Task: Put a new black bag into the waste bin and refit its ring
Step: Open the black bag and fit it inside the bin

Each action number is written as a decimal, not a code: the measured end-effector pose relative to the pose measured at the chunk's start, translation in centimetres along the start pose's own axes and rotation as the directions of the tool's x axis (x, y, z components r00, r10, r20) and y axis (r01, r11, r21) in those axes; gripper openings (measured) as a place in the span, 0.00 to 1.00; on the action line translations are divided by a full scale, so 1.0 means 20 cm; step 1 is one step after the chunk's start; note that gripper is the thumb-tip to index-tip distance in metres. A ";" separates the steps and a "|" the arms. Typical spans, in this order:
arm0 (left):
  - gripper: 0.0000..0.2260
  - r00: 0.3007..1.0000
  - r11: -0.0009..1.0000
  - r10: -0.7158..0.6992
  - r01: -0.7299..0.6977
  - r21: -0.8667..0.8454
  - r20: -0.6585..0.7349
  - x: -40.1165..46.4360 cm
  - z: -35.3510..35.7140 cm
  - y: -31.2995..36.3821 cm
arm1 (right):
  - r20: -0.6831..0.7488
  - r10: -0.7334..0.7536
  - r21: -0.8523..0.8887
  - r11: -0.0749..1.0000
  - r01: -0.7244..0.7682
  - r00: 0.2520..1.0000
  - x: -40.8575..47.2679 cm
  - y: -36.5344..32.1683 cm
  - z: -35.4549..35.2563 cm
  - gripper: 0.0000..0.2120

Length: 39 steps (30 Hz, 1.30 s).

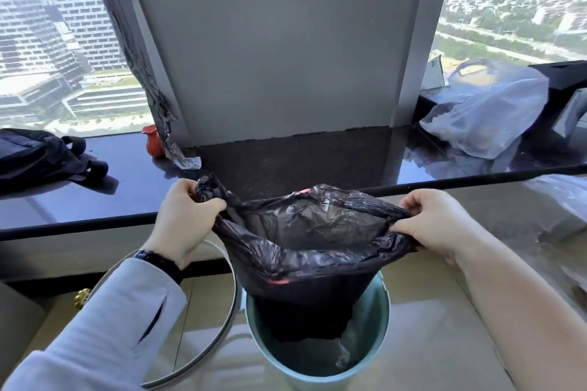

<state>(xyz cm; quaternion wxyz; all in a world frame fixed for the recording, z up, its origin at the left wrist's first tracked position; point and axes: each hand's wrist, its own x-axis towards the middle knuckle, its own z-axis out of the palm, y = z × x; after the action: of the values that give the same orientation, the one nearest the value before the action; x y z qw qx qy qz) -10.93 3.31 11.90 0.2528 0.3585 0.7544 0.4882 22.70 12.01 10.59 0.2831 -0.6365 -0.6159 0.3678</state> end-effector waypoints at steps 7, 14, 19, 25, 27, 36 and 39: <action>0.20 1.000 0.983 -0.017 0.020 -0.183 0.015 0.07 -0.13 -0.03 | -0.201 0.025 -0.162 0.985 -0.058 0.979 0.07 0.07 -0.15 0.07; 0.25 0.985 0.925 0.143 -0.166 0.342 0.093 0.08 -0.21 -0.04 | -0.108 -0.145 -0.280 0.954 0.110 0.983 0.06 0.08 -0.18 0.08; 0.26 0.956 0.860 0.257 -0.292 0.419 0.140 0.12 -0.26 -0.08 | 0.110 -0.269 -0.413 0.863 0.290 0.957 0.01 0.05 -0.21 0.14; 0.31 0.961 0.838 0.249 -0.276 0.470 0.122 0.13 -0.33 -0.11 | 0.313 -0.455 -0.558 0.623 0.549 0.834 -0.14 0.00 -0.10 0.29; 0.27 0.969 0.835 0.221 -0.249 0.490 0.115 0.13 -0.36 -0.13 | 0.363 -0.588 -0.521 0.515 0.681 0.723 -0.22 -0.01 -0.04 0.29; 0.21 0.994 0.910 0.095 -0.106 0.402 0.046 0.20 -0.38 -0.20 | 0.509 -0.679 -0.572 0.192 0.797 0.529 -0.37 -0.05 0.03 0.30; 0.21 0.988 0.904 0.126 -0.152 0.399 0.091 0.19 -0.35 -0.20 | 0.533 -0.546 -0.641 0.239 0.730 0.646 -0.33 -0.03 0.02 0.26</action>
<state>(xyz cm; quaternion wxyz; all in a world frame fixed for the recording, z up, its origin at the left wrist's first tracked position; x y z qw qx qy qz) -19.48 1.32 10.93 0.1614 0.4712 0.8032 0.3268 22.13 5.56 11.60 0.0157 -0.3396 -0.9391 -0.0500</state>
